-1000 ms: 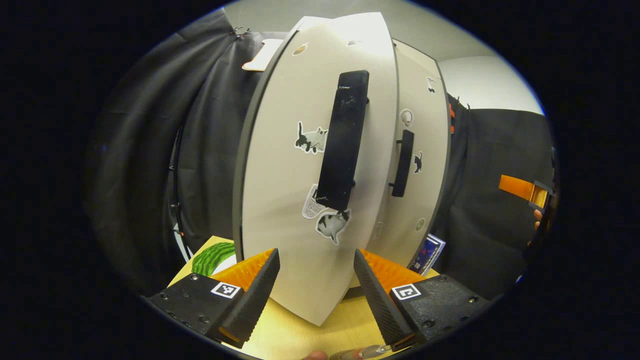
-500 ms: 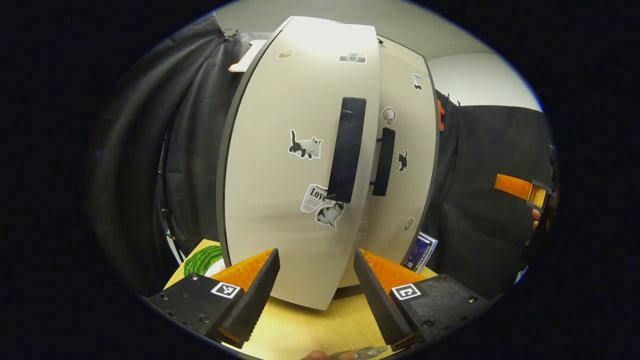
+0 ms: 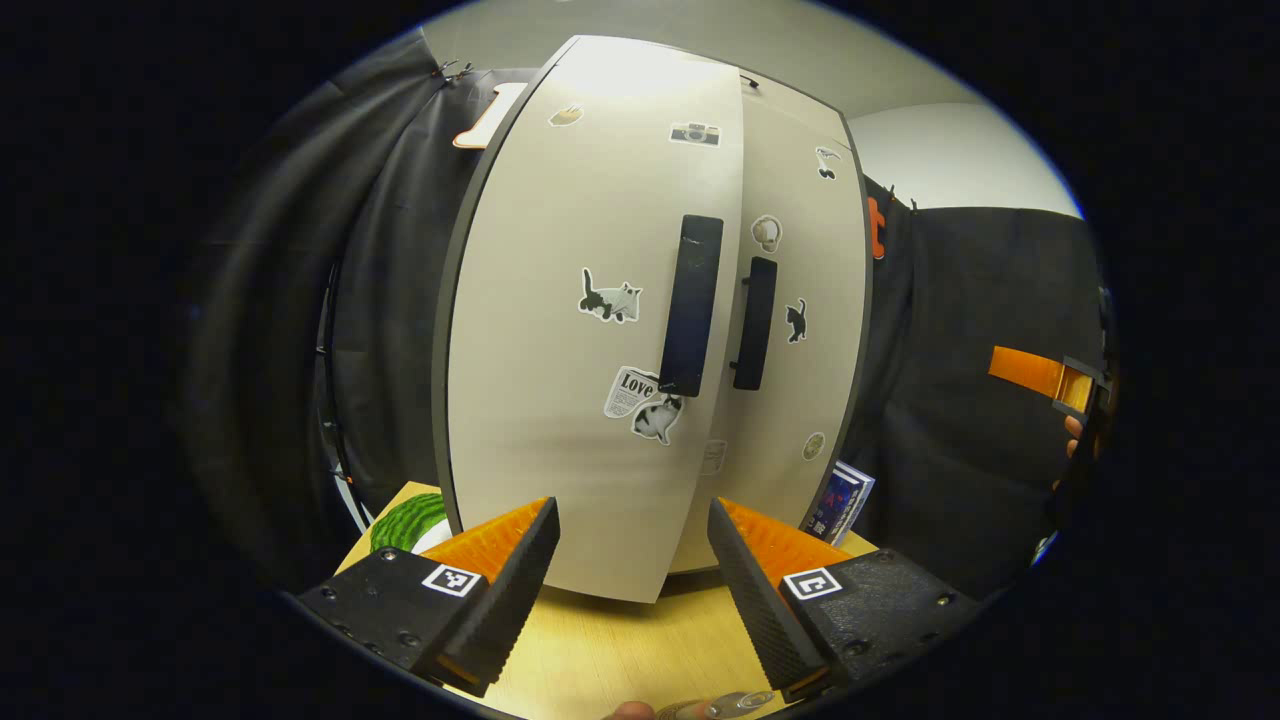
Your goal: Grasp the bottle in the cabinet with the left hand and place it on the coaster, then close the right door with the right hand and the left door with the left hand.
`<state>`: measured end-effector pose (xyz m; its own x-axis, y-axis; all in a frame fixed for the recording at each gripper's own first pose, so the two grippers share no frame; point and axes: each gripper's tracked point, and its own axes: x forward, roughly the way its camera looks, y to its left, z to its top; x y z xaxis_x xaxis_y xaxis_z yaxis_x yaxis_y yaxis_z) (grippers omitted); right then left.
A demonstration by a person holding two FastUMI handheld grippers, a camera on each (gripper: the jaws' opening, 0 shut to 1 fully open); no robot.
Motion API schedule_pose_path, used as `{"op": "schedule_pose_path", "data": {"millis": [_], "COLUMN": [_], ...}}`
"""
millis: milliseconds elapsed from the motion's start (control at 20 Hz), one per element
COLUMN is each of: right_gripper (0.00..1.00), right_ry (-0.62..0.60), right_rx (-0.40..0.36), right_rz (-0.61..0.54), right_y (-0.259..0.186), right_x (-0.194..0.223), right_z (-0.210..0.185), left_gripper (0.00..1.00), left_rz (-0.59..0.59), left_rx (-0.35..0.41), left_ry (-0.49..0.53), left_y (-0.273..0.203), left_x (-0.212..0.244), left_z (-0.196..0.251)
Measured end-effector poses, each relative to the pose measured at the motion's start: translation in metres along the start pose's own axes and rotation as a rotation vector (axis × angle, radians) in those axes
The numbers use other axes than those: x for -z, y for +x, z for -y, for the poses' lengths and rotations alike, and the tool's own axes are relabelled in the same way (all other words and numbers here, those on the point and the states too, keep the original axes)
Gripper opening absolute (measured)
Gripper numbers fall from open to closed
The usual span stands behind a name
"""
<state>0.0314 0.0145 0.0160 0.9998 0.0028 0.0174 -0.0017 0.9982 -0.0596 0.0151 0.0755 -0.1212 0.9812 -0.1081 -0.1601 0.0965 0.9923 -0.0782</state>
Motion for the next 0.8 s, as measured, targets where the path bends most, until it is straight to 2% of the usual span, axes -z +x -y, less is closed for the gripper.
{"op": "schedule_pose_path", "data": {"millis": [800], "right_gripper": [0.95], "right_ry": [0.001], "right_rx": [-0.006], "right_rz": [-0.003], "right_y": [-0.003], "right_x": [0.001], "right_z": [-0.005], "left_gripper": [0.94], "left_rz": [0.03], "left_rx": [-0.029], "left_ry": [-0.012], "left_y": [-0.001], "left_x": [-0.011], "left_z": [-0.006]}}
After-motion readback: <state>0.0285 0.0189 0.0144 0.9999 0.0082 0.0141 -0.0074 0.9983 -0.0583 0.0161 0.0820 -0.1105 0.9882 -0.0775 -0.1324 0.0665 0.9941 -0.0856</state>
